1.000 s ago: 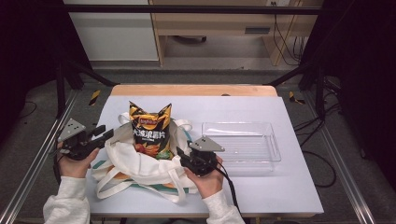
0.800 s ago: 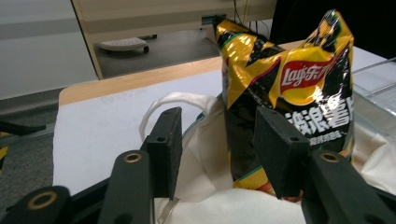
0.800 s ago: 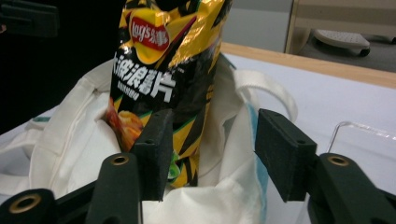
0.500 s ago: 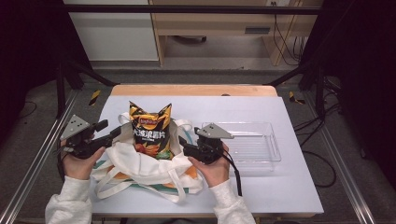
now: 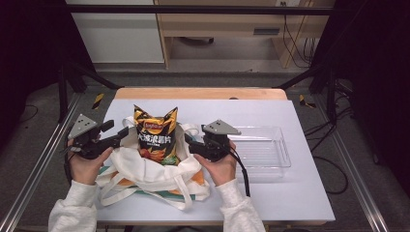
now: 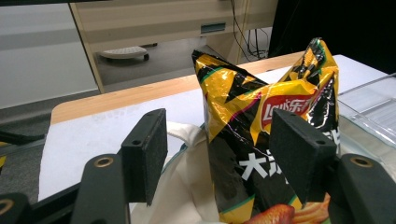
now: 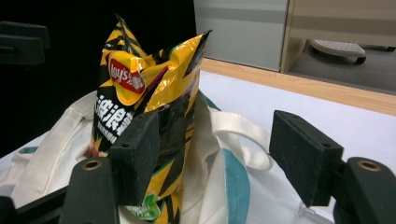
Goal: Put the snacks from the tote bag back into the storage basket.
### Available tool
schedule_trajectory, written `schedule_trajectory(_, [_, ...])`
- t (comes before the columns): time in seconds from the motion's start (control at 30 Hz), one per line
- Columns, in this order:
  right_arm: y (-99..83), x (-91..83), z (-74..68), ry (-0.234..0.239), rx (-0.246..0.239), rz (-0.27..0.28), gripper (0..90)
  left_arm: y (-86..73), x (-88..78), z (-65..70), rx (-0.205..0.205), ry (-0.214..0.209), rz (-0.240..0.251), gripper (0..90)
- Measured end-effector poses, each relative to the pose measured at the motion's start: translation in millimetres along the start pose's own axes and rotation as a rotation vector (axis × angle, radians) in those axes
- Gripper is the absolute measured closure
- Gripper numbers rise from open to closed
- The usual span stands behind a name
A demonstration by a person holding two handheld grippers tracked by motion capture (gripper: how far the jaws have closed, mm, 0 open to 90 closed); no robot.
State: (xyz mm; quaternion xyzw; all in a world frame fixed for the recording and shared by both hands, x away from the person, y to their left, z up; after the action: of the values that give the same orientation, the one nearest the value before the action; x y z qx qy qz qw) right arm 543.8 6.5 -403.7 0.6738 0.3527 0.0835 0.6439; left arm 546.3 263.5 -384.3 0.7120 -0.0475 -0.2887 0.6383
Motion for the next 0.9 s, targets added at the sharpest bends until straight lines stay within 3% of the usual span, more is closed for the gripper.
schedule_trajectory(0.37, [22.5, 15.5, -10.4, 0.002, -0.027, 0.024, 33.9, 13.7, 22.8, 1.9, -0.01, -0.013, -0.002, 37.3])
schedule_trajectory(0.9, [31.9, 46.6, -20.8, -0.009, -0.027, 0.015, 35.8, 20.7, 55.7, 1.1, -0.022, -0.037, -0.007, 42.5])
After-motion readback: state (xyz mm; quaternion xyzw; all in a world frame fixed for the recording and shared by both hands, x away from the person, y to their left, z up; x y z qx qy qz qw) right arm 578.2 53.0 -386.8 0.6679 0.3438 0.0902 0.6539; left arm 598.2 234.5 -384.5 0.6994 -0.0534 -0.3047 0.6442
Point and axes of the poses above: each handheld gripper's, and its own axes: x roughly forward along the jaws, y roughly out of its top, z roughly to its right, the point moved 9 cm from there along x, roughly forward along the jaws, and after that the axes turned 2 degrees about x, right-handed, at the moved point
